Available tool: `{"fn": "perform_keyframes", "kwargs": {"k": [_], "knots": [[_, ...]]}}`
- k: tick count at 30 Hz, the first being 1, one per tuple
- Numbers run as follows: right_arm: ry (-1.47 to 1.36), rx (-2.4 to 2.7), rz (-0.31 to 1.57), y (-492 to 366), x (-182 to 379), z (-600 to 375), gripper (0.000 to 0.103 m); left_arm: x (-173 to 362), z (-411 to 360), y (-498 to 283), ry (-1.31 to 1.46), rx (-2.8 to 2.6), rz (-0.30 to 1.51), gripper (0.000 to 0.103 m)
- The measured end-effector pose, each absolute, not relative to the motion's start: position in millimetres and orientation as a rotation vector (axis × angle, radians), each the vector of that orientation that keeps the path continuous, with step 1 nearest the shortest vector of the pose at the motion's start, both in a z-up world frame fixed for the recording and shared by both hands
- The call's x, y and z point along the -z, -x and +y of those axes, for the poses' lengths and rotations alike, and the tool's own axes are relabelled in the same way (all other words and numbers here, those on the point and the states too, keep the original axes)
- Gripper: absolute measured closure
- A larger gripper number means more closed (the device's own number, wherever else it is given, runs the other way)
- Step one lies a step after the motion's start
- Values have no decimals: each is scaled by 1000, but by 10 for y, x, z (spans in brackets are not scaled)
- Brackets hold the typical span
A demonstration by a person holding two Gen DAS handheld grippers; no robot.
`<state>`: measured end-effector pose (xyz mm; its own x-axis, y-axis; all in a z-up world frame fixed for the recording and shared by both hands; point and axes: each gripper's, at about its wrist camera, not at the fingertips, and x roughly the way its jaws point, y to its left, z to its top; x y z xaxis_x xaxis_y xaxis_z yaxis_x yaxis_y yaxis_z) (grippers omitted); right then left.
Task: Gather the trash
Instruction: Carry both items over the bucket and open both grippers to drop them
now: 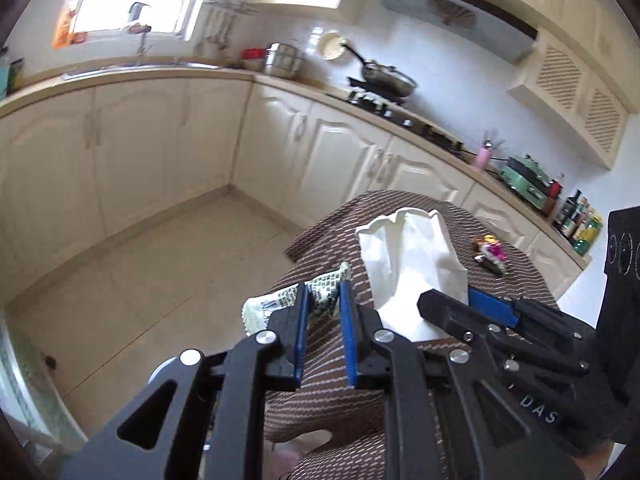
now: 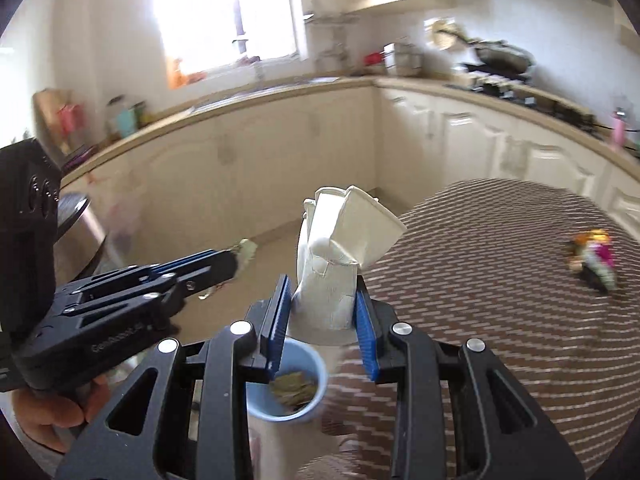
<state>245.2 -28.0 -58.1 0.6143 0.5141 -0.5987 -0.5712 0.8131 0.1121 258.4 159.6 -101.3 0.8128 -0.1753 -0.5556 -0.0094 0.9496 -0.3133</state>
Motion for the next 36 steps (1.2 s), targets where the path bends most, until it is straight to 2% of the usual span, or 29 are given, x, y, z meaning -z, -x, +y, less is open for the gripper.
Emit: {"fn": "perform_keyframes", "kwargs": {"k": [8, 19, 24, 28, 36], "knots": [[167, -722, 780, -2427, 1153, 579, 74, 1698, 2427, -2417, 412, -35, 719, 89], [249, -698, 926, -2673, 2006, 1049, 74, 2652, 2847, -2716, 506, -79, 876, 89], [254, -672, 957, -2806, 2234, 1055, 74, 2821, 2884, -2895, 501, -79, 903, 88], [246, -658, 971, -2888, 2333, 1056, 74, 2876, 2896, -3063, 505, -88, 918, 82], [247, -663, 1004, -2898, 2450, 1112, 74, 2945, 2805, -3099, 499, -104, 943, 76]]}}
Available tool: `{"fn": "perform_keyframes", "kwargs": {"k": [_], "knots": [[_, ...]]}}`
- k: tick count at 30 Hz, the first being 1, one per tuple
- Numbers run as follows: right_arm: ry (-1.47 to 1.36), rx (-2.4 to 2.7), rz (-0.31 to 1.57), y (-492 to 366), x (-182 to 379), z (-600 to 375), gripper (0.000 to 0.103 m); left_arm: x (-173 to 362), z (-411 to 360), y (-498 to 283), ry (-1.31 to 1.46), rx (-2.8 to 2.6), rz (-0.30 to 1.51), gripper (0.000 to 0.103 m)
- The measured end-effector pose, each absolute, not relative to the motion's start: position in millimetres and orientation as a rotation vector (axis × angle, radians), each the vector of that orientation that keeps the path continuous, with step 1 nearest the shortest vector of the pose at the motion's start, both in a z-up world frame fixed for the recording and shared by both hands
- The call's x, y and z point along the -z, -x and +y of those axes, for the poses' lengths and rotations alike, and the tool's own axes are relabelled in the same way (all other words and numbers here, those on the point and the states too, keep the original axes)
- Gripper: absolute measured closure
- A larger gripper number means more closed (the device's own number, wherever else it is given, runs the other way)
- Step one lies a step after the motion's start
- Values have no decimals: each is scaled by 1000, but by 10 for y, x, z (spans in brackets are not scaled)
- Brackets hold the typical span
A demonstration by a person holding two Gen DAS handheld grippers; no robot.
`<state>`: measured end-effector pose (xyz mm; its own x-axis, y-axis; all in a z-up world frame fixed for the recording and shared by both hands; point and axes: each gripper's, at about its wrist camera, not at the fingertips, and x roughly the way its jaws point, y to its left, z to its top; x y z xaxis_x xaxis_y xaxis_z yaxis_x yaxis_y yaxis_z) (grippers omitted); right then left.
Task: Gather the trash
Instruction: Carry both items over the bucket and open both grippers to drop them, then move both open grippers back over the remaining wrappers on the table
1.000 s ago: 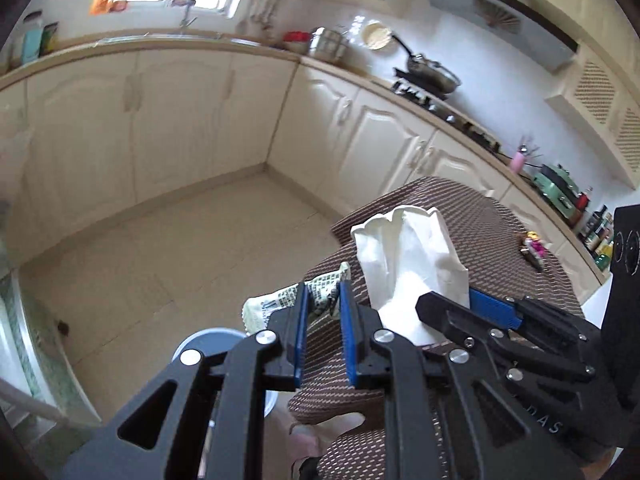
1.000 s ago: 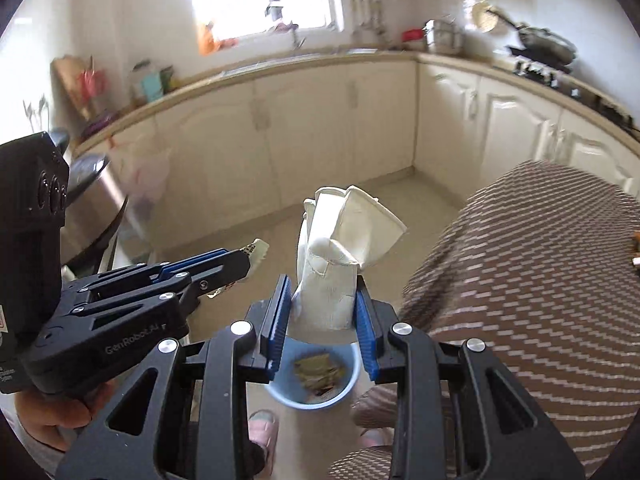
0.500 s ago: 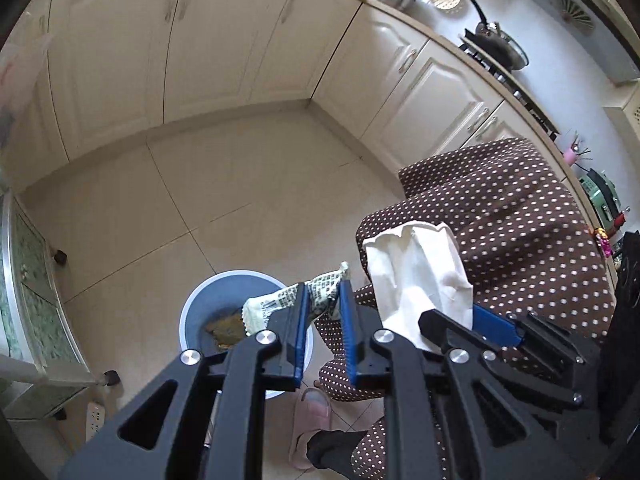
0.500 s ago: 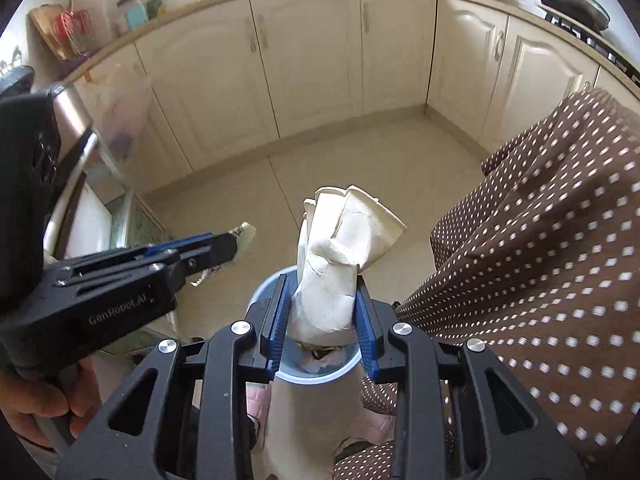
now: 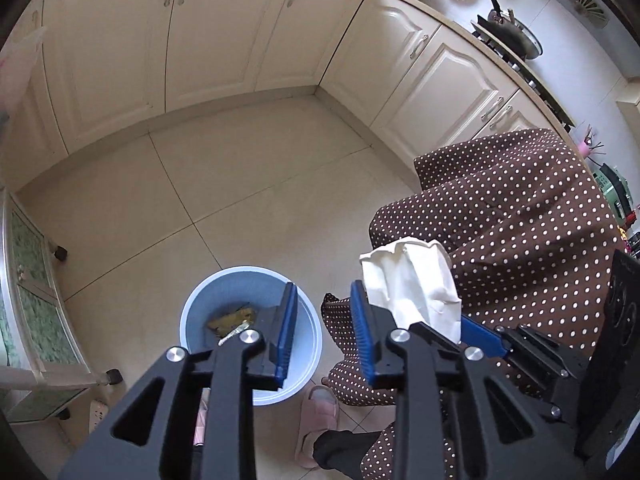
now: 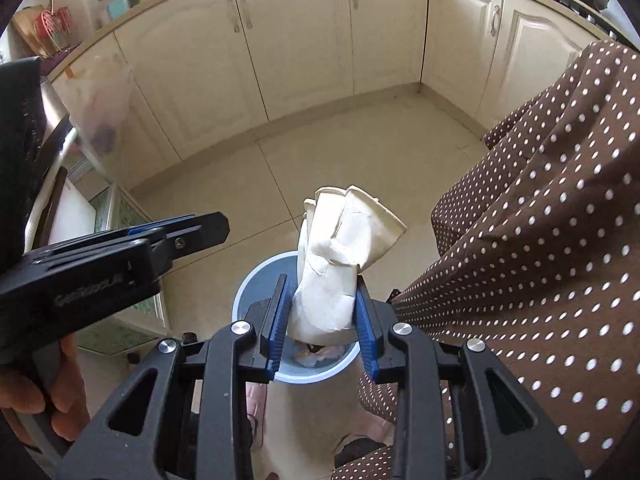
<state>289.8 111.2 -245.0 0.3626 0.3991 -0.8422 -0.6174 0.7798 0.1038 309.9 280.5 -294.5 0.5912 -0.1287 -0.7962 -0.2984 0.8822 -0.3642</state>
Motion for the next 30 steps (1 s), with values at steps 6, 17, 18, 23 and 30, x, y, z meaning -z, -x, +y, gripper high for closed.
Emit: {"fn": "perform_keyframes", "kwargs": {"k": [6, 17, 18, 23, 30], "knots": [[237, -676, 1033, -2905, 2508, 1145, 74, 2998, 2887, -2857, 509, -156, 952, 72], [254, -703, 1076, -2908, 2672, 1406, 74, 3056, 3064, -2702, 531, -205, 957, 69], [254, -705, 1077, -2916, 2681, 1424, 74, 3056, 3083, -2701, 530, -207, 956, 69], [257, -704, 1063, -2971, 2697, 1511, 73, 3056, 3192, -2674, 540, -243, 941, 69], [260, -700, 1022, -3043, 2682, 1627, 56, 3036, 3277, -2676, 536, -263, 937, 69]]}}
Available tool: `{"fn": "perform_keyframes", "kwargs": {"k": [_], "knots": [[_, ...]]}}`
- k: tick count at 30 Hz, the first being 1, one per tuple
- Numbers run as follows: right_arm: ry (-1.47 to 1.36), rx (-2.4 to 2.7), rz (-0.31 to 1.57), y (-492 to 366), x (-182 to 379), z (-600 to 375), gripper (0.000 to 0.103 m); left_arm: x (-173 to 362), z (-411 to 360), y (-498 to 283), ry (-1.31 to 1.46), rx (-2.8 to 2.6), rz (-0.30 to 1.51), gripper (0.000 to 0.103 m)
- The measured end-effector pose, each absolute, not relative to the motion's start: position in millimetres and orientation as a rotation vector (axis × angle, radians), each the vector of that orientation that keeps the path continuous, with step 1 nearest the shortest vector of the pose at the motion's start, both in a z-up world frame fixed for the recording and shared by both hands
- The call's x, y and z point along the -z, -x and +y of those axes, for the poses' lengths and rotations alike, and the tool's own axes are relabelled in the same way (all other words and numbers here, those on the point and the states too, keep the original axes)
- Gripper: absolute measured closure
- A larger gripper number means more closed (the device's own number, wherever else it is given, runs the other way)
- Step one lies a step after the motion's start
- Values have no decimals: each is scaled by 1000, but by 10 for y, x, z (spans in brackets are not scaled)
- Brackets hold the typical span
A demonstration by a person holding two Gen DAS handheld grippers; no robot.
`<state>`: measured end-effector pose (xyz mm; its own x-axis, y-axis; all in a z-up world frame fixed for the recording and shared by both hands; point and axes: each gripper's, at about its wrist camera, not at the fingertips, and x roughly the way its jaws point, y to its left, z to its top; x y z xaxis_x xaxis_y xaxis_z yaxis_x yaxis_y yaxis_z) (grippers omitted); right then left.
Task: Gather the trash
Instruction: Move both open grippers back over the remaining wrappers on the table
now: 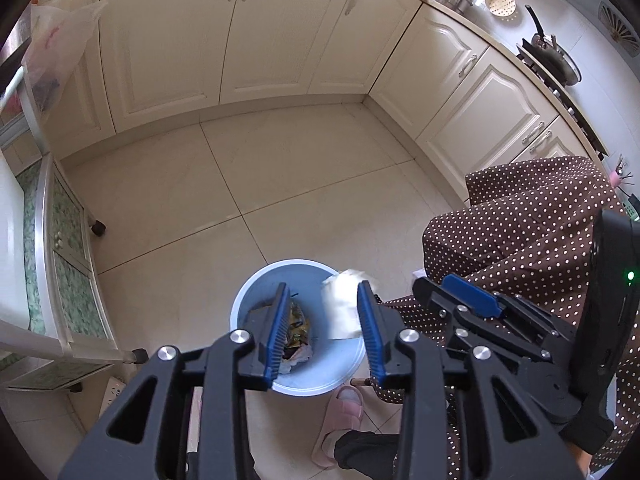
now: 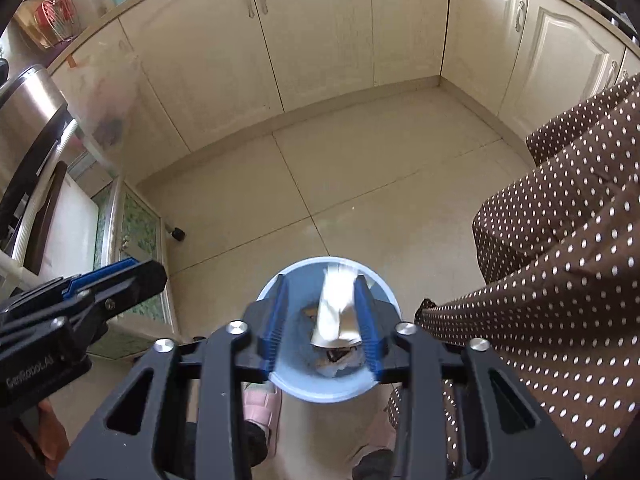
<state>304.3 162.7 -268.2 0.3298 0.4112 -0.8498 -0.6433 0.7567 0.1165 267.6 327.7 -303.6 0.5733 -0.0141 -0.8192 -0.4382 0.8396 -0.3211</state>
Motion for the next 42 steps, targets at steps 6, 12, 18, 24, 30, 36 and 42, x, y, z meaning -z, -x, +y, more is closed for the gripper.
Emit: {"fn": "perform_keyframes", "kwargs": {"k": [6, 12, 18, 24, 30, 36, 42], "knots": [[266, -682, 985, -3023, 2612, 1573, 51, 2952, 3237, -2685, 516, -255, 928, 69], [242, -670, 954, -2978, 2396, 1353, 49, 2782, 3107, -2645, 493, -238, 907, 69], [225, -657, 863, -2825, 1982, 1068, 47, 2488, 2946, -2565, 464, -222, 865, 66], [214, -636, 751, -2629, 1510, 743, 45, 2053, 2682, -2433, 423, -196, 797, 60], [176, -599, 657, -2452, 1067, 336, 40, 1589, 2332, -2296, 369, -166, 722, 53], [124, -543, 579, -2324, 733, -200, 32, 1174, 1841, -2215, 297, -114, 655, 44], [71, -460, 541, -2297, 538, -815, 25, 948, 1330, -2278, 241, -38, 637, 40]]}}
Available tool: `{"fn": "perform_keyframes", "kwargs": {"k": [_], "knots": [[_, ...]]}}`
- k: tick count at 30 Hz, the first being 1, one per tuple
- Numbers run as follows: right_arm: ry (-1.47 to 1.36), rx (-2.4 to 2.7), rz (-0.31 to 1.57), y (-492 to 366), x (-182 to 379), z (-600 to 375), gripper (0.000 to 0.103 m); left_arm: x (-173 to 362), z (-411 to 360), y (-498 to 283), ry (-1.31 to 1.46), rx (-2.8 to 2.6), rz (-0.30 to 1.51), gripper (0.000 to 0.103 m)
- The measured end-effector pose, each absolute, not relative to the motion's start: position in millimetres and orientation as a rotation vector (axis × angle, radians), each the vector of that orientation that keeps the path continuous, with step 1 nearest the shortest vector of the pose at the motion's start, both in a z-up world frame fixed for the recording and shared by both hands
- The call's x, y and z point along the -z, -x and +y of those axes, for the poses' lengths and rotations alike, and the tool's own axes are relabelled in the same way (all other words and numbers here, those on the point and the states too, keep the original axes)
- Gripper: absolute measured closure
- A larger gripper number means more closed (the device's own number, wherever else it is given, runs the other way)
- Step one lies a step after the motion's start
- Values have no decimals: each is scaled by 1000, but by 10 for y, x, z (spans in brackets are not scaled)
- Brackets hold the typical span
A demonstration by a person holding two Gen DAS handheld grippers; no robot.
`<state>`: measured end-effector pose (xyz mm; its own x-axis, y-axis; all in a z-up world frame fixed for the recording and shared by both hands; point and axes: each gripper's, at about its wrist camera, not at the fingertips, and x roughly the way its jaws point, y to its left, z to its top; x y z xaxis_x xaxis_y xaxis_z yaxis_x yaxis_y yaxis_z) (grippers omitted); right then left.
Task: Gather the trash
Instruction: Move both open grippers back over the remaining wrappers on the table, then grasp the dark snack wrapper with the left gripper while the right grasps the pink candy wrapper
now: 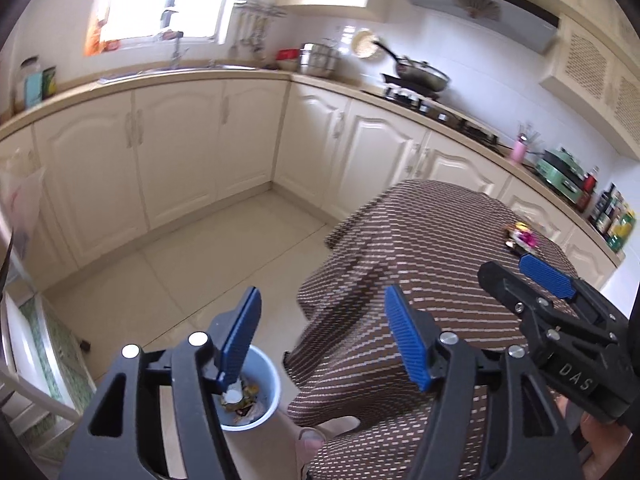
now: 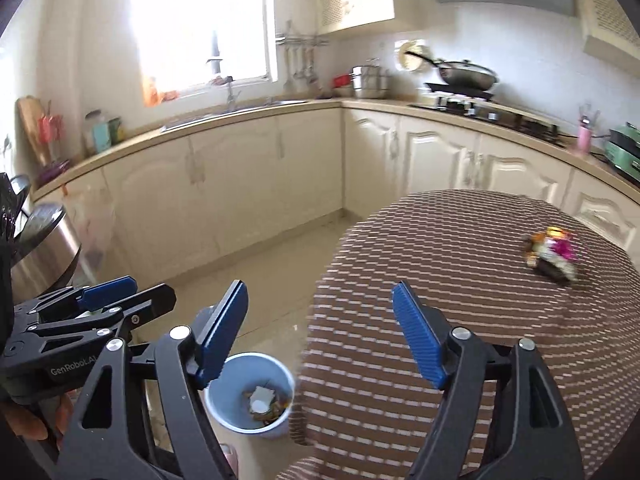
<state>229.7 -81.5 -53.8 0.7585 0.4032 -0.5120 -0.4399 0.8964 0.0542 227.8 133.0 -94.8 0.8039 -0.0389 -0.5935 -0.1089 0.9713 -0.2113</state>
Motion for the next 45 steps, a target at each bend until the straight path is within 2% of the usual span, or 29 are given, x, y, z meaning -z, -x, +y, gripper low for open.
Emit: {"fn": "perform_keyframes", "kwargs": {"k": [9, 20, 30, 44, 45], "knots": [[-3, -316, 526, -2425, 493, -1747, 23, 874, 455, -2598, 166, 105, 673, 37], [-97, -100, 570, -2578, 669, -2859, 21, 1121, -336, -3070, 105, 225, 773, 32], [-113, -58, 625, -2915, 795, -3198, 21, 1155, -860, -3523, 65, 309, 802, 32], [-74, -18, 641, -3489, 771, -3462, 21, 1255, -1448, -4687, 79, 385, 852, 33], [-73, -18, 644, -3524, 776, -3465, 21, 1282, -1451, -4739, 83, 387, 854, 37]]}}
